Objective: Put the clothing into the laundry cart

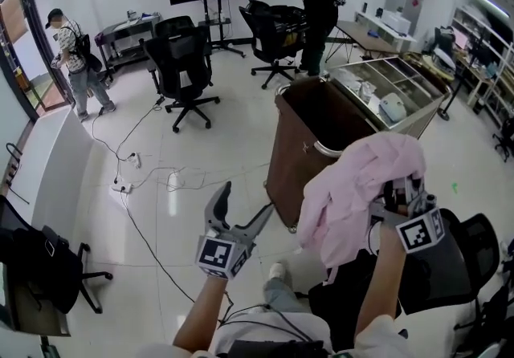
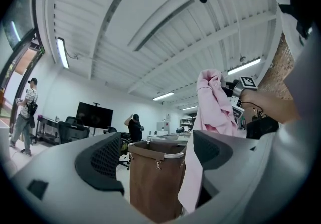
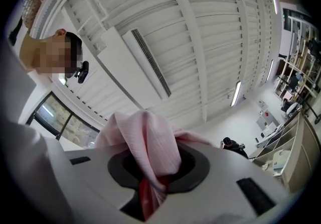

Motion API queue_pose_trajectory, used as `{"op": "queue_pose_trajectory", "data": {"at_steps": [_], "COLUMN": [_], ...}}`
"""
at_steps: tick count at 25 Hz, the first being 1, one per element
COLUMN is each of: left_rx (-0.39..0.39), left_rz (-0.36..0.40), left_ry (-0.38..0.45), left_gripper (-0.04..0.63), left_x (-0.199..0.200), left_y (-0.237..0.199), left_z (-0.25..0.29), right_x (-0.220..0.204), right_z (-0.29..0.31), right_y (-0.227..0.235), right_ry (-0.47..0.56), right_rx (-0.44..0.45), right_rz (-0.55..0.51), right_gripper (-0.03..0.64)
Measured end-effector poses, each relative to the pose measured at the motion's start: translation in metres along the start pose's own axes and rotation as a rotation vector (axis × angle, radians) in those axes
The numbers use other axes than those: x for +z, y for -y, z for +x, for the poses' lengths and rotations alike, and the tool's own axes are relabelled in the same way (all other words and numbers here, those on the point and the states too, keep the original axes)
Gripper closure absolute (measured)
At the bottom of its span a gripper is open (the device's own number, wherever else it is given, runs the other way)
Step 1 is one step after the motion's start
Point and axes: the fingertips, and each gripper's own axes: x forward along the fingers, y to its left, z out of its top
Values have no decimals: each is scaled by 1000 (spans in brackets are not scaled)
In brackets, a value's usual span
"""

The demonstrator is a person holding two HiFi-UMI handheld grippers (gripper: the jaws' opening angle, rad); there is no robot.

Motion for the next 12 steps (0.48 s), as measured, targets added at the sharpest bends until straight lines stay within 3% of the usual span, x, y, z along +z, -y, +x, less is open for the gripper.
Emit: {"op": "queue_pose_trajectory", "data": {"at_steps": [6,8,10,12], "left_rx": [15,18,34,54], "left_rz": [28,50,62,81], "left_ry": [12,-3,-16,-25], "left_gripper": [167,167,167,167], "left_x": [-14,-15,-21,-32], "left_y": [-28,-30,-37,-49], "left_z": [95,124,148,168], "right_x": [-21,-33,-58,-102], "right_z": [73,95,115,132], "right_y": [72,107,148,181], "right_ry": [42,25,-54,-198], "right_rx": [56,28,-66,-127], "right_rz": [29,35,19,23], "right_gripper": [526,525,520,511]}}
